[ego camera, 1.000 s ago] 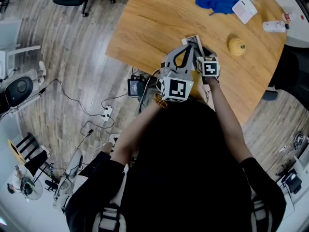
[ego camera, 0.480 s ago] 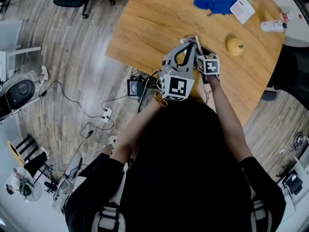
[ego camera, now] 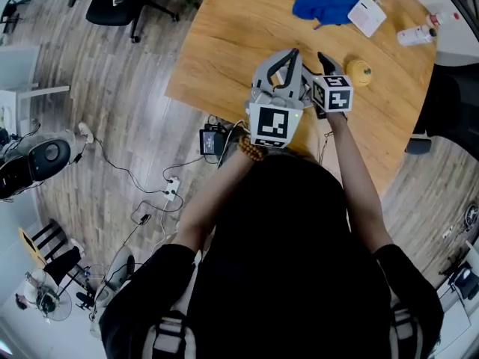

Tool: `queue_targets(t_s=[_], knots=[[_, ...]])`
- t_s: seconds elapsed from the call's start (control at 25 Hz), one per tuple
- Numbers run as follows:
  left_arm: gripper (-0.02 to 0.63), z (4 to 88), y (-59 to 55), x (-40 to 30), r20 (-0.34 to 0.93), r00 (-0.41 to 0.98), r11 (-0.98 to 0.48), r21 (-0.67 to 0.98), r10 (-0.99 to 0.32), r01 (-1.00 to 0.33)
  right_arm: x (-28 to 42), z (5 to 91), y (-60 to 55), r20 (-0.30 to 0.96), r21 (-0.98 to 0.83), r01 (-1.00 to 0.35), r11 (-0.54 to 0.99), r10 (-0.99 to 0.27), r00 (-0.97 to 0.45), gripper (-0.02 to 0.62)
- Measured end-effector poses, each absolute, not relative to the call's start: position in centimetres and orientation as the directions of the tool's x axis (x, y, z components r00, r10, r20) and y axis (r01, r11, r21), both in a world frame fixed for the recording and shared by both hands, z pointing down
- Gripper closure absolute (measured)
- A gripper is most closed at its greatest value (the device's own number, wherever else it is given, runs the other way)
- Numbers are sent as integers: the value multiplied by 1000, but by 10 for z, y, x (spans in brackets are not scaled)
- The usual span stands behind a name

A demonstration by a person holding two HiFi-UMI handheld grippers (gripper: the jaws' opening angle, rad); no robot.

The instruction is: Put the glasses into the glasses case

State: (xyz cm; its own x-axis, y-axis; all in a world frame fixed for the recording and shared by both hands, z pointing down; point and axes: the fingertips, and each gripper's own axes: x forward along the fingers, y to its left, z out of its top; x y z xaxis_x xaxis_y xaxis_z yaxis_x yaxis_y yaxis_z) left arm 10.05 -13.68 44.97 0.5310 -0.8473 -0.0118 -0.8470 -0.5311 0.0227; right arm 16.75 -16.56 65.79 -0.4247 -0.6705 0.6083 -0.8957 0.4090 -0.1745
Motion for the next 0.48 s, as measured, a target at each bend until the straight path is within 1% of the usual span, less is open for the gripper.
queue_targets(t_s=[0.24,0.48], knots=[[586,422,-151,108,-74,510,-513,31,-857,-858,170,553,-203,430,-99,-893,439,-790,-436,245],[586,388,-160,105,-138,484,-493,32,-864,-870,179,443,-213,213,-7,-913,408,-891,-400,263]])
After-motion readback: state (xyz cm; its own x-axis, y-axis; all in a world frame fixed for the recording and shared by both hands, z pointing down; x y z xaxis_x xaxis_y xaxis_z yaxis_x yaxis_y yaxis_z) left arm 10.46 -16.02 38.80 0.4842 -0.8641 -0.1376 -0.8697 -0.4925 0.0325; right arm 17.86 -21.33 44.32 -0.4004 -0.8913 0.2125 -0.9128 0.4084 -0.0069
